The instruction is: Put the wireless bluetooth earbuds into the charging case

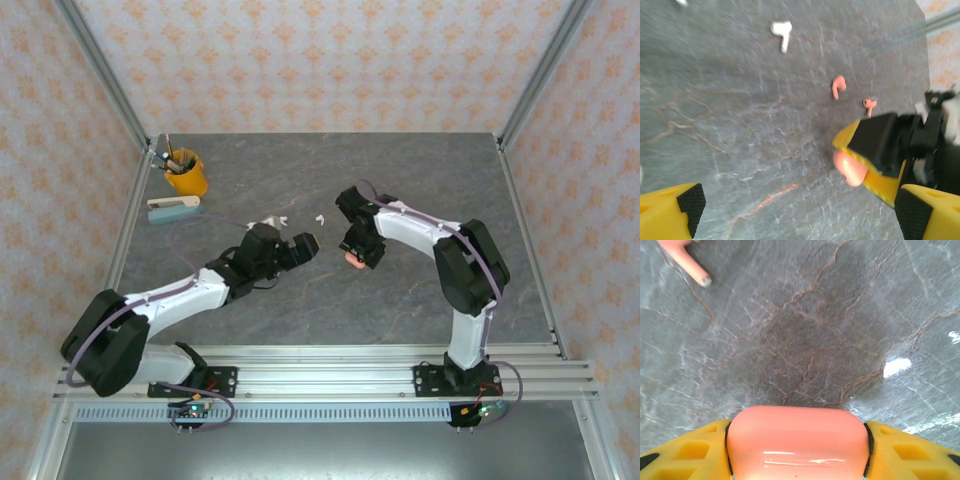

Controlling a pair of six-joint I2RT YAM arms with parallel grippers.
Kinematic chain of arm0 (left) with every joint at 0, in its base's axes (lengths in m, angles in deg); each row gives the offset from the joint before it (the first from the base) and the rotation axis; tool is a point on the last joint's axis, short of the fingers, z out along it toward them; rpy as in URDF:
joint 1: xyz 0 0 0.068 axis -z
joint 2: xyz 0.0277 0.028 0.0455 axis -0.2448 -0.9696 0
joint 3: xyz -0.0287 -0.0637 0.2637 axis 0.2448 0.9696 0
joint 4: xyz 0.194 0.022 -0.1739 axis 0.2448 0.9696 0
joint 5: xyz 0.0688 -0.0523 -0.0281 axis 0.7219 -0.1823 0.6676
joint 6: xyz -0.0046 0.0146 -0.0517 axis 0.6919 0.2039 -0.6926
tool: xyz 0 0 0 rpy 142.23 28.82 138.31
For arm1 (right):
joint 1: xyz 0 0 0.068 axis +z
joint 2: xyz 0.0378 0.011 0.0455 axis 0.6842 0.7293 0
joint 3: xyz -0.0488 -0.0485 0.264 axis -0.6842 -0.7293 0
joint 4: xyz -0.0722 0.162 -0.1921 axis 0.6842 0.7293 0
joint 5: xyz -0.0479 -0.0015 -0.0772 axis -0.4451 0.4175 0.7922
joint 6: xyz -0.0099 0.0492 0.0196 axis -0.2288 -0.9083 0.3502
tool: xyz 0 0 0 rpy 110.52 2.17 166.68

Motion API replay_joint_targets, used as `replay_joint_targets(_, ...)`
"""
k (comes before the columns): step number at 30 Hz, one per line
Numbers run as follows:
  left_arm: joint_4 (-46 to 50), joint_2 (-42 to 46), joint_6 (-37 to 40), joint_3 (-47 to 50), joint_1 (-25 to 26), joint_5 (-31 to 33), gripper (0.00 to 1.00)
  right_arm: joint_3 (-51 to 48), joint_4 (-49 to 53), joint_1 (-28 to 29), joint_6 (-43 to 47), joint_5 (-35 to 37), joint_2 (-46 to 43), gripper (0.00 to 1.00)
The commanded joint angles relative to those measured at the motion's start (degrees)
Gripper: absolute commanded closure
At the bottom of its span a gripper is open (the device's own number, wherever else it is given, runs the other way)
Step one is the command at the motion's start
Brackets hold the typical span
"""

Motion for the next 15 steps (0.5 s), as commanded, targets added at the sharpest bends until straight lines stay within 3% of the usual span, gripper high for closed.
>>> replay_joint_targets(1, -9.4, -3.6, 0.5, 1.3, 2.6, -1.0, 0.00, -0.9, -1.8, -1.0, -3.9, -1.2, -2.3, 0.49)
replay_joint_targets(8, -22.5, -12.6, -0.2, 1.6, 5.6, -1.5, 0.04, -2.4, -4.3, -3.0, -7.4, -4.2, -3.6, 0.49)
replay_joint_targets(15, -29.9, -19.7, -2.0, 0.1, 6.4, -2.5, 0.20, -2.9, -5.0, -3.5, -8.8, -5.5, -3.8, 0.49)
